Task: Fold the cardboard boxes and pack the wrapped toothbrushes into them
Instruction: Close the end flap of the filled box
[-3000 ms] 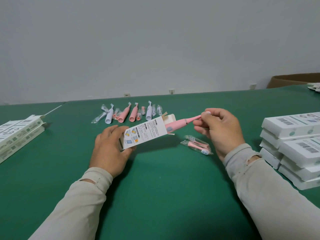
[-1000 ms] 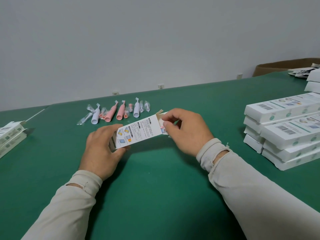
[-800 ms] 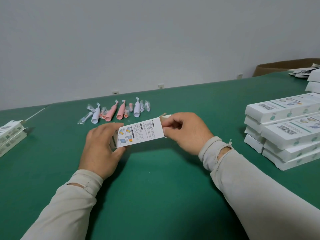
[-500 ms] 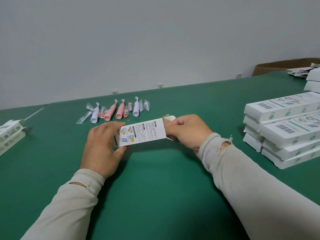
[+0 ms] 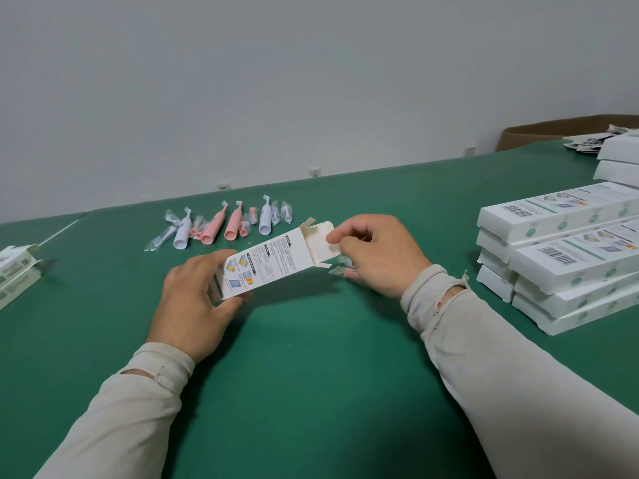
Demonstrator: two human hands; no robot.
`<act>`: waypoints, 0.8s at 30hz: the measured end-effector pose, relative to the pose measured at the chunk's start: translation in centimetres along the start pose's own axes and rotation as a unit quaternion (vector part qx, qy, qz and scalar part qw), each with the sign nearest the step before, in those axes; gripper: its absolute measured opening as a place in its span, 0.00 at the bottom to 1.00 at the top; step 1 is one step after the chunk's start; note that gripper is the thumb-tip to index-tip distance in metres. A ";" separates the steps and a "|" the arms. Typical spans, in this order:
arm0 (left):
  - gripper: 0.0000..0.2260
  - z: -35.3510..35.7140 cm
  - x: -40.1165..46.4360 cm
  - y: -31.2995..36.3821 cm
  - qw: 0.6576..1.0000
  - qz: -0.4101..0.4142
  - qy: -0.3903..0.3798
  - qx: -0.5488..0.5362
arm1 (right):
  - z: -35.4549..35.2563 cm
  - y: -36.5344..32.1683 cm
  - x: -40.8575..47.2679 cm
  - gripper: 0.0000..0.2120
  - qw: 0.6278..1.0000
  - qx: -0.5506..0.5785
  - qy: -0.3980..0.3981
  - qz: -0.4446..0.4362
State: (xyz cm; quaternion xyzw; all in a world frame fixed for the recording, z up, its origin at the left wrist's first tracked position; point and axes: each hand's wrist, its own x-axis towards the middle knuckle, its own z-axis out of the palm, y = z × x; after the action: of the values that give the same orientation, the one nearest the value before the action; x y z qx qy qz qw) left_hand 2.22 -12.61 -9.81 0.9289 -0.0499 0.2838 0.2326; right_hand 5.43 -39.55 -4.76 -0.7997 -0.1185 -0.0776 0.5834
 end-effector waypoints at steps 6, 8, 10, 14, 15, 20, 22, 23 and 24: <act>0.26 0.1 0.1 0.0 1.000 0.004 0.007 -0.009 | 0.5 -0.4 -0.5 0.13 0.995 -0.066 -0.052 -0.057; 0.26 0.2 0.1 0.1 1.000 0.001 0.009 -0.014 | 0.5 -0.4 -0.5 0.14 0.993 -0.077 -0.067 -0.056; 0.26 0.2 0.0 0.2 1.000 -0.001 0.010 -0.018 | 0.6 -0.4 -0.6 0.16 0.991 -0.086 -0.077 -0.059; 0.26 0.2 0.0 0.3 1.000 -0.004 0.010 -0.022 | 0.5 -0.5 -0.6 0.17 0.989 -0.093 -0.087 -0.071; 0.26 0.1 0.0 0.3 1.000 -0.004 0.005 -0.022 | 0.5 -0.4 -0.5 0.16 0.987 -0.110 -0.088 -0.076; 0.26 0.1 -0.1 0.2 1.000 -0.002 -0.018 -0.012 | 0.5 0.0 -0.4 0.12 0.972 -0.190 -0.100 -0.099; 0.26 0.1 0.0 0.2 1.000 -0.006 -0.015 -0.014 | 0.2 0.2 -0.1 0.11 0.977 -0.173 -0.066 -0.110; 0.26 0.0 -0.1 0.3 1.000 -0.009 -0.011 -0.016 | 0.0 0.3 0.1 0.12 0.981 -0.153 -0.028 -0.112; 0.26 0.0 -0.1 0.3 1.000 -0.011 -0.006 -0.019 | -0.4 0.5 0.3 0.13 0.985 -0.132 0.020 -0.111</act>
State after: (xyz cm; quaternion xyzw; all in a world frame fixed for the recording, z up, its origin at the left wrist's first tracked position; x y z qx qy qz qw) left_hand 2.12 -12.93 -9.73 0.9266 -0.0466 0.2747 0.2526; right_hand 5.88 -40.04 -5.00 -0.8501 -0.1832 -0.1729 0.4625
